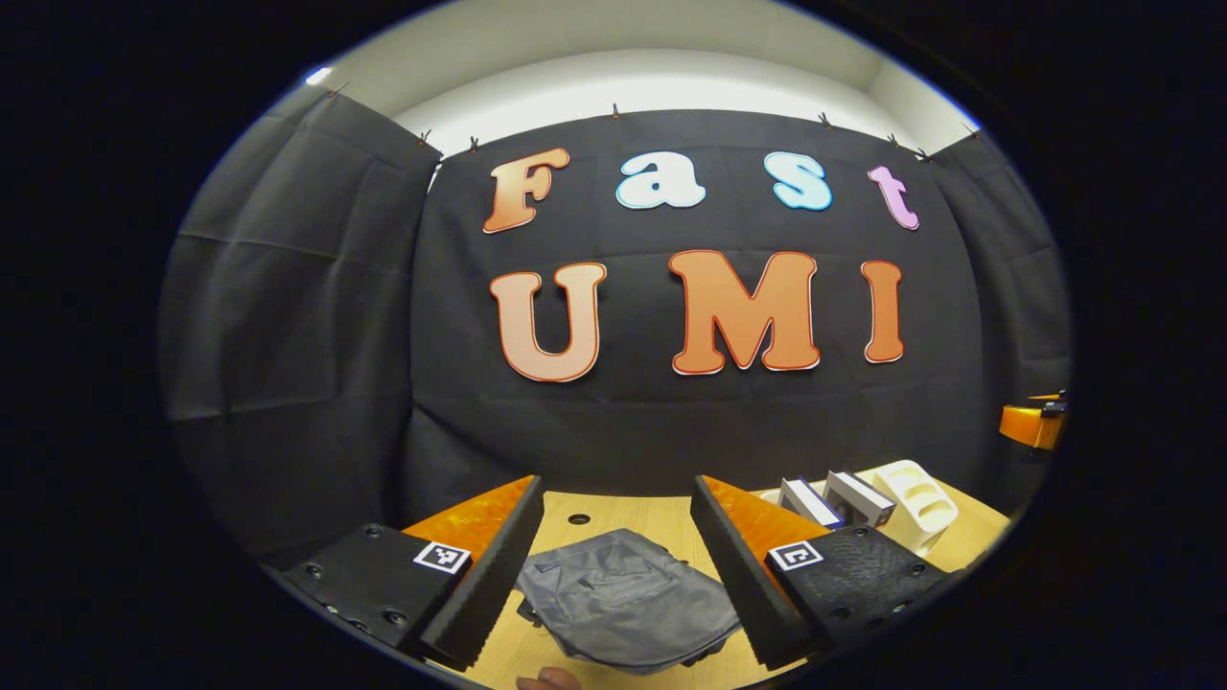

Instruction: Open the schoolbag, grab two books from the bookshelf and put them into the schoolbag.

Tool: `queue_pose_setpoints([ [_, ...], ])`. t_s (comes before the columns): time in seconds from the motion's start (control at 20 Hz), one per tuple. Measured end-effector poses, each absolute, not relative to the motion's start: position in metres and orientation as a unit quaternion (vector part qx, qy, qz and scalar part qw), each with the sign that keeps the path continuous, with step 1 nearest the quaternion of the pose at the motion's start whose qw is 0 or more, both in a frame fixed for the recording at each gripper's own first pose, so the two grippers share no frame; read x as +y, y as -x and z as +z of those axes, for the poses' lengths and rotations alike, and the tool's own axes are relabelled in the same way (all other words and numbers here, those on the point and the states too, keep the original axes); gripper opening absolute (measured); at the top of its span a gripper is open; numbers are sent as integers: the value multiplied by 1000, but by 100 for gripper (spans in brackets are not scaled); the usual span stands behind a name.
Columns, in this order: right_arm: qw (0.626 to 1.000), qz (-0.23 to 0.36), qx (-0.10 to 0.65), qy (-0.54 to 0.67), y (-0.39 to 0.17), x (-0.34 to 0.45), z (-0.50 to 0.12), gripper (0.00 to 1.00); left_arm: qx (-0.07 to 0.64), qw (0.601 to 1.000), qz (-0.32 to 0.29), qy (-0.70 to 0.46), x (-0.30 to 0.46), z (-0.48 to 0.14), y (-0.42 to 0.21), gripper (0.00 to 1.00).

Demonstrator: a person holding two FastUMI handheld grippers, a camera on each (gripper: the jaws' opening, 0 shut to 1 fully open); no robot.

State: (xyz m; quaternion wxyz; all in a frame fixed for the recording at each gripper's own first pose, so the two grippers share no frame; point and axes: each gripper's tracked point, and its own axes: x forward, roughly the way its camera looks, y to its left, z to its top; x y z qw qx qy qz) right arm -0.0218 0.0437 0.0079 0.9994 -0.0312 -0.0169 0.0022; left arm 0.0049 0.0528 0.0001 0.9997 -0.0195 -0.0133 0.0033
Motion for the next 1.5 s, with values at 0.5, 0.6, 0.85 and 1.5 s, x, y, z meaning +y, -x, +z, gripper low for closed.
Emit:
queue_pose_setpoints([
  [0.5, 999, 8, 3, 42, 18, 47, -5, 97, -8, 1000, 8, -10, 53, -2, -9, 98],
  [0.6, 999, 9, 9, 42, 16, 48, -9, 97, -7, 1000, 6, -26, 52, -1, -11, 97],
  [0.85, 999, 8, 21, 33, 14, 48, -18, 97, 1, 997, 0, -73, 45, -5, -18, 100],
  [1.5, 997, -11, 68, 21, 15, 30, -54, 97, 65, 970, -74, -221, -4, -88, -40, 97],
])
